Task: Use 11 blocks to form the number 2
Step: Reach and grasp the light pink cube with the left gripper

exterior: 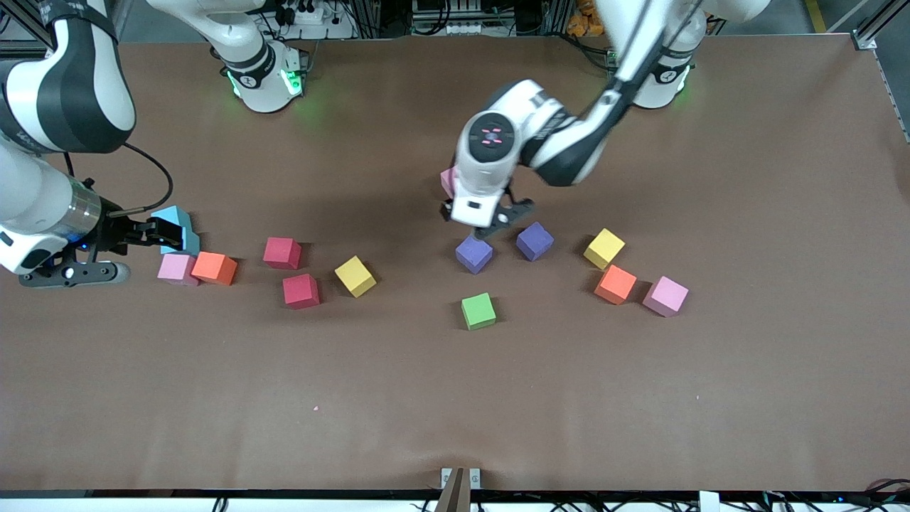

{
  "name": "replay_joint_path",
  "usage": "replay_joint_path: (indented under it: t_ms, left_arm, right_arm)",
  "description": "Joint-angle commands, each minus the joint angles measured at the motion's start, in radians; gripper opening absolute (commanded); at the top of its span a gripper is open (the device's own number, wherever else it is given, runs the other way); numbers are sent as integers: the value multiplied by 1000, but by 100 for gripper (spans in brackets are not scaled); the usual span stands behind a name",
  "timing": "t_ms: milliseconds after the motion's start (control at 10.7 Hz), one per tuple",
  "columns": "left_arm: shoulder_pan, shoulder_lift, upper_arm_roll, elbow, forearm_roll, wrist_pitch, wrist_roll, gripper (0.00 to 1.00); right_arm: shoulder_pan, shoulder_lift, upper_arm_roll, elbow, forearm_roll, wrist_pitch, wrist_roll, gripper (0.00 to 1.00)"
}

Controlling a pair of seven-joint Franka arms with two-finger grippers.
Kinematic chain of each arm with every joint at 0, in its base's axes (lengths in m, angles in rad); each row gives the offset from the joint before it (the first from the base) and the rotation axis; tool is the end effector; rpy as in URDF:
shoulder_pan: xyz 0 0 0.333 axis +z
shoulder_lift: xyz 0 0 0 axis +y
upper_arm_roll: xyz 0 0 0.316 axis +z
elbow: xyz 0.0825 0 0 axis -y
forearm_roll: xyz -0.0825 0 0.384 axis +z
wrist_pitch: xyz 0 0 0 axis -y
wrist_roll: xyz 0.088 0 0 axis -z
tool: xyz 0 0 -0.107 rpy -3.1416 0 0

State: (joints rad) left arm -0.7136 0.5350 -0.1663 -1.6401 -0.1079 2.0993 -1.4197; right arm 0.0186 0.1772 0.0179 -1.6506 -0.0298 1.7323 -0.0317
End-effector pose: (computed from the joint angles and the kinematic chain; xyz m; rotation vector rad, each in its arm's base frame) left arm 0.4361 -0.5152 0.3040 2.9718 0.9479 -0.2968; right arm 0.6064 0.0187 0.4968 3.1097 0.1155 -0.1485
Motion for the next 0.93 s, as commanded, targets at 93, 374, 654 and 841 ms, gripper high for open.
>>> replay_joint_path:
  t_ms: [93,374,654,841]
  left_arm:
    - [-91,57,11,19,60,13,-197,100]
    - [-127,79,10,-38,103,43,-289,100]
    - [-142,25,7,-209,109,224,-294,100]
    - [-144,14,2,-266,111,272,-289,100]
  right_arm:
    - [-34,-15,4,-48,-7,30,-10,100]
    - [-35,-15,5,-58,-2,27,-11,100]
    - [-32,-9,5,-63,-2,38,-31,100]
    - [-26,-5,7,-113,1,73,-33,100]
